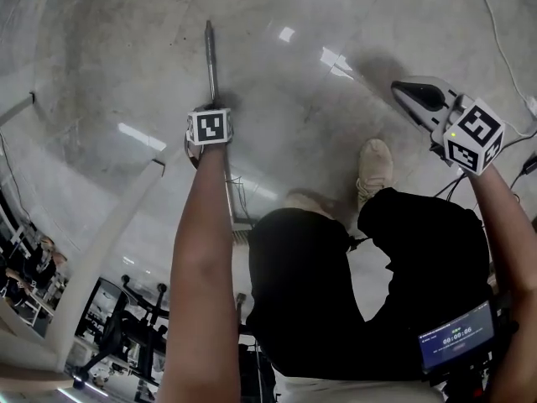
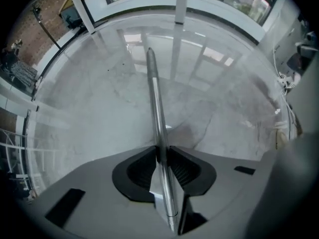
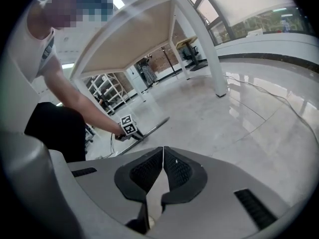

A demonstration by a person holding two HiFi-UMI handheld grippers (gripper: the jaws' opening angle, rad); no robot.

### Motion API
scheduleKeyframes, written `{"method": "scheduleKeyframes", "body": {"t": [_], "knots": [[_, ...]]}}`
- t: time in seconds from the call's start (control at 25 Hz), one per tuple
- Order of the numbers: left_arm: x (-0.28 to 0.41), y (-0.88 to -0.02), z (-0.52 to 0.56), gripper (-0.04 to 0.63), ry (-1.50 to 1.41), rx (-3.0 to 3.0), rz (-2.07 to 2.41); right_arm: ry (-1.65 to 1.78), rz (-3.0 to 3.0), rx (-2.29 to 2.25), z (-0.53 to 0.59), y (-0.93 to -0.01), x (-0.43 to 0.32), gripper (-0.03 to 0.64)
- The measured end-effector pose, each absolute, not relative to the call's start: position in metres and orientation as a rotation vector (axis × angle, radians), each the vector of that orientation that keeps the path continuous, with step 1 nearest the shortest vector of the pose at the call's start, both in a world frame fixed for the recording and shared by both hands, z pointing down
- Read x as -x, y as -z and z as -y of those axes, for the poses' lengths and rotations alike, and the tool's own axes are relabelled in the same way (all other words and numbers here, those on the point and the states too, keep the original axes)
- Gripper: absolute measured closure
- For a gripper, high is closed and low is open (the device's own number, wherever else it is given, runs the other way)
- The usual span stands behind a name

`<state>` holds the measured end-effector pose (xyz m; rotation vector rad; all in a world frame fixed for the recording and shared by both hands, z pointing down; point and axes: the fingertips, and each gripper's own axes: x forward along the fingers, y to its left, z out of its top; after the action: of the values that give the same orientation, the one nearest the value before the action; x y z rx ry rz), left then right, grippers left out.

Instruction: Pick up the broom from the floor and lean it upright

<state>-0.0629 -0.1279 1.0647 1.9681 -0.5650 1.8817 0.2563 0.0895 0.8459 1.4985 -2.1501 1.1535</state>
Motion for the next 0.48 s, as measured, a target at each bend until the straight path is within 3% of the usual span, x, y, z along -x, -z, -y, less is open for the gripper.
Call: {"method": "scheduleKeyframes", "body": {"t": [0.24, 0.48], "knots": [[0.064, -1.063, 0.114, 0.518, -1.833, -1.965, 0.57, -1.184, 2.123, -1.526, -0.093, -0.846, -0.261, 0.598], [0.054, -0.978, 0.068, 0.518, -1.75, -2.143, 0.549, -1.246, 2.141, -1.449, -0.1, -0.797, -0.231, 0.598]]}}
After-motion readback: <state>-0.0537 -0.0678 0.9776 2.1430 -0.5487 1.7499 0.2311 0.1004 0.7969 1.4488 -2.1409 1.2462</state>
